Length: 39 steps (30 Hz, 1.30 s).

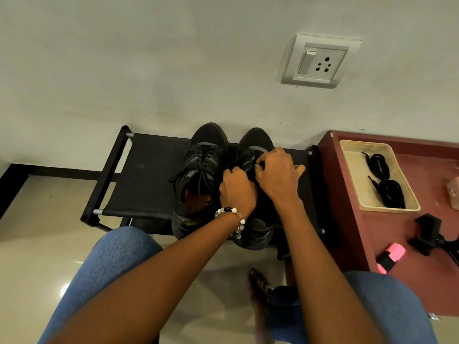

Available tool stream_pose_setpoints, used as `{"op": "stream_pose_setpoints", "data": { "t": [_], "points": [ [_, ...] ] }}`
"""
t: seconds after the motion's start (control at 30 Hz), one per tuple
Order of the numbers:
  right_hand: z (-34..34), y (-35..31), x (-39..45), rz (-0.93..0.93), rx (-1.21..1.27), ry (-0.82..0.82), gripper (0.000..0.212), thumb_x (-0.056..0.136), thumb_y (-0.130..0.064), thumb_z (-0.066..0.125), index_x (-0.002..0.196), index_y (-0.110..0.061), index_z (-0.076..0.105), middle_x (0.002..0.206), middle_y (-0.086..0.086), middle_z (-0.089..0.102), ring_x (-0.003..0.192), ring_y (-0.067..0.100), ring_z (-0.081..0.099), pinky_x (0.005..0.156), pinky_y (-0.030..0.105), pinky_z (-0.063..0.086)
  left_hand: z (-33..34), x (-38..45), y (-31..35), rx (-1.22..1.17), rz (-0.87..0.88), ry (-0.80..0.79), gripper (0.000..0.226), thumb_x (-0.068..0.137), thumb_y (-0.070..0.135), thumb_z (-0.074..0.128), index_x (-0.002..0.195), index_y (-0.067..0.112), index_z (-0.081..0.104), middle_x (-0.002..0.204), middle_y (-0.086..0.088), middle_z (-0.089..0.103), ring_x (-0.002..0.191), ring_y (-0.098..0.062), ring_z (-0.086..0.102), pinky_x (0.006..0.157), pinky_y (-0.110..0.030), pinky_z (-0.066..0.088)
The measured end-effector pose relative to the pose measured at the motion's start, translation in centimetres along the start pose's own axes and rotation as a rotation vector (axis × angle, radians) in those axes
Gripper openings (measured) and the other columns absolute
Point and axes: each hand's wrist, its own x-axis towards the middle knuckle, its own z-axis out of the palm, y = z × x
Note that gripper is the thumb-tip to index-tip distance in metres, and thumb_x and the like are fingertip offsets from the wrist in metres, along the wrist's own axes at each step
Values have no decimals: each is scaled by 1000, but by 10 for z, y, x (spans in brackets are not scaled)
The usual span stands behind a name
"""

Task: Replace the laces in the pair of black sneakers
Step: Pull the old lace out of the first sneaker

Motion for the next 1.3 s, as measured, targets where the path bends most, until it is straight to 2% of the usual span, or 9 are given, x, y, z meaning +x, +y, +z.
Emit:
{"op": "stream_pose_setpoints", "data": {
  "t": [0.17, 0.47, 0.53, 0.6, 0.73, 0.83, 0.97, 1.1, 1.3],
  "points": [
    [-2, -1, 2, 79, 105, 100, 13, 89, -19, 58, 85, -17, 71, 100, -1, 62, 105, 20, 51, 86, 43, 28, 1, 1, 1, 5, 9, -17, 25, 97, 9, 43, 116, -1, 54, 121, -19, 52, 105, -36, 56, 80, -36, 43],
    [-45, 6, 11, 304, 1869, 221, 21, 101, -7, 44, 84, -13, 54, 70, 8, 63, 65, 23, 58, 64, 31, 49, 1, 0, 1, -28, 24, -15, 24, 96, 10, 46, 116, -1, 54, 123, -19, 51, 106, -36, 56, 81, -35, 45],
    [-44, 8, 10, 256, 1782, 250, 19, 99, -5, 47, 85, -13, 56, 62, 4, 54, 54, 15, 47, 58, 28, 45, 0, 0, 1, -29, 22, -16, 24, 96, 10, 46, 116, -1, 54, 123, -19, 51, 106, -36, 55, 80, -34, 44],
    [-36, 10, 11, 135, 1346, 239, 9, 95, -8, 57, 92, -15, 62, 68, -1, 56, 58, 9, 50, 59, 28, 48, 0, 0, 1, -22, 17, -18, 25, 96, 11, 46, 117, 0, 54, 124, -19, 50, 107, -36, 55, 81, -35, 44],
    [-9, 11, 12, -129, 252, -6, 28, 90, -22, 66, 118, -17, 67, 104, 4, 60, 100, 21, 57, 89, 43, 50, 0, 0, 2, -11, 5, -19, 28, 96, 13, 47, 120, 0, 53, 124, -19, 50, 109, -36, 55, 80, -35, 43],
    [-1, 3, 4, -104, -56, -59, 25, 92, -20, 61, 116, -17, 67, 122, 9, 52, 116, 29, 48, 94, 50, 42, 2, 1, 1, -15, -1, -14, 27, 97, 13, 45, 119, 0, 54, 122, -18, 52, 107, -35, 56, 77, -33, 41],
    [-1, 5, 3, -28, 101, 64, 14, 90, -17, 59, 91, -15, 73, 108, 3, 63, 108, 27, 55, 91, 47, 42, 2, 0, 1, -14, -4, -14, 26, 98, 14, 46, 118, 0, 54, 122, -18, 51, 107, -35, 55, 75, -32, 40],
    [-6, 5, 4, 292, 741, 110, 21, 85, -14, 61, 67, -23, 66, 76, -9, 67, 91, 20, 65, 94, 50, 49, 0, -2, 2, -13, 4, -10, 26, 98, 13, 44, 118, 0, 53, 122, -19, 52, 108, -36, 54, 78, -35, 41],
    [-16, 9, 9, 595, 1598, 7, 18, 97, -8, 46, 84, -16, 56, 91, 4, 76, 85, 13, 69, 84, 35, 48, 0, -3, 3, -17, 8, -14, 26, 96, 13, 46, 118, 0, 53, 122, -18, 51, 109, -36, 54, 79, -35, 42]
  ]
}}
